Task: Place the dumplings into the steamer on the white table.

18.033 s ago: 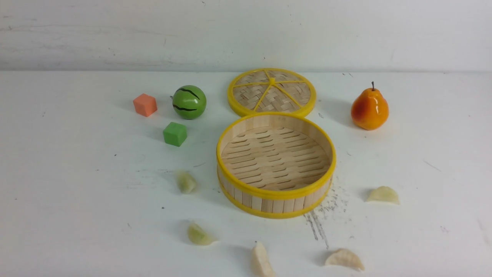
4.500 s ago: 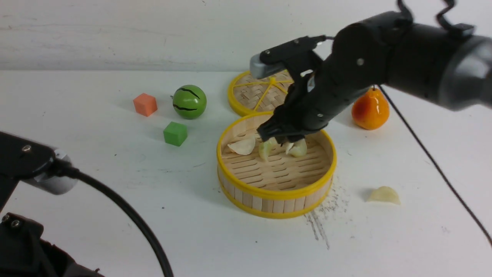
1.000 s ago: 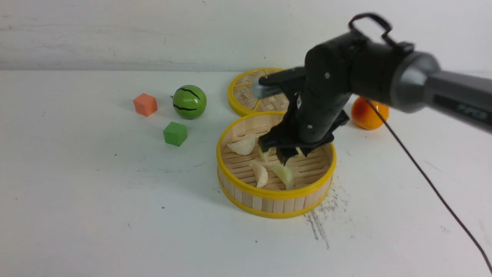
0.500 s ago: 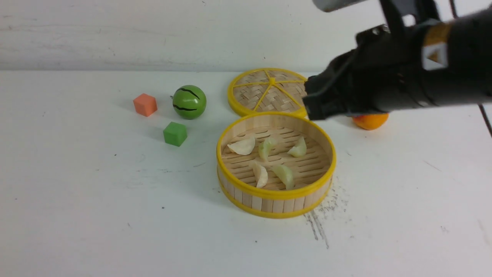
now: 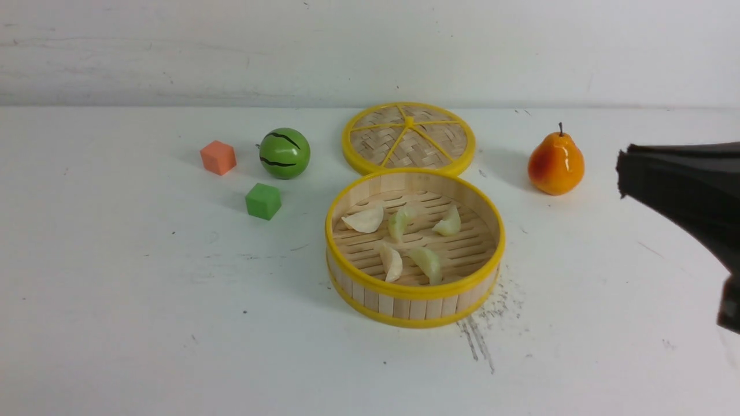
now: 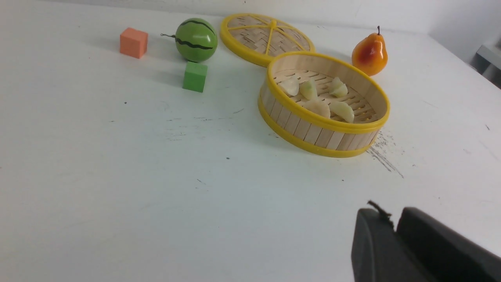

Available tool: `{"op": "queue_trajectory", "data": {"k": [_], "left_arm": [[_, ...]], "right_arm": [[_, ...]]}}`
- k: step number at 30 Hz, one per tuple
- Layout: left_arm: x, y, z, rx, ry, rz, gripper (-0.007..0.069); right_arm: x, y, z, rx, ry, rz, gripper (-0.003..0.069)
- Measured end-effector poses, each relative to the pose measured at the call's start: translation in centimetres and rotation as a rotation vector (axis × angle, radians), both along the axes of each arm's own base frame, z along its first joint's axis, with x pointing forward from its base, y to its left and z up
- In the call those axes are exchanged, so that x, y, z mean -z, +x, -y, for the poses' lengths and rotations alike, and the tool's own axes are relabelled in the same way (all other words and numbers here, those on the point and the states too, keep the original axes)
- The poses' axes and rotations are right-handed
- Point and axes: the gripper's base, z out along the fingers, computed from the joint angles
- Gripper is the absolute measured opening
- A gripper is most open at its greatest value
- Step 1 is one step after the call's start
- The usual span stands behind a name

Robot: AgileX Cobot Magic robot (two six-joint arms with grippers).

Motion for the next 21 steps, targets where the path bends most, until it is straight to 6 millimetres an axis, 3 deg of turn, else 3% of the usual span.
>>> {"op": "queue_trajectory", "data": {"k": [17,21], "left_arm": [[0.0,0.0,0.0,0.0,0.0,0.0,0.0082],[0.0,0.0,0.0,0.0,0.0,0.0,0.0086]], "right_arm": [[0.7,-0.3,0.3,0.002,-0.024,-0.016,-0.0004],[2.1,-0.1,0.5,0.017,-0.042,-0.007,-0.0021]]}}
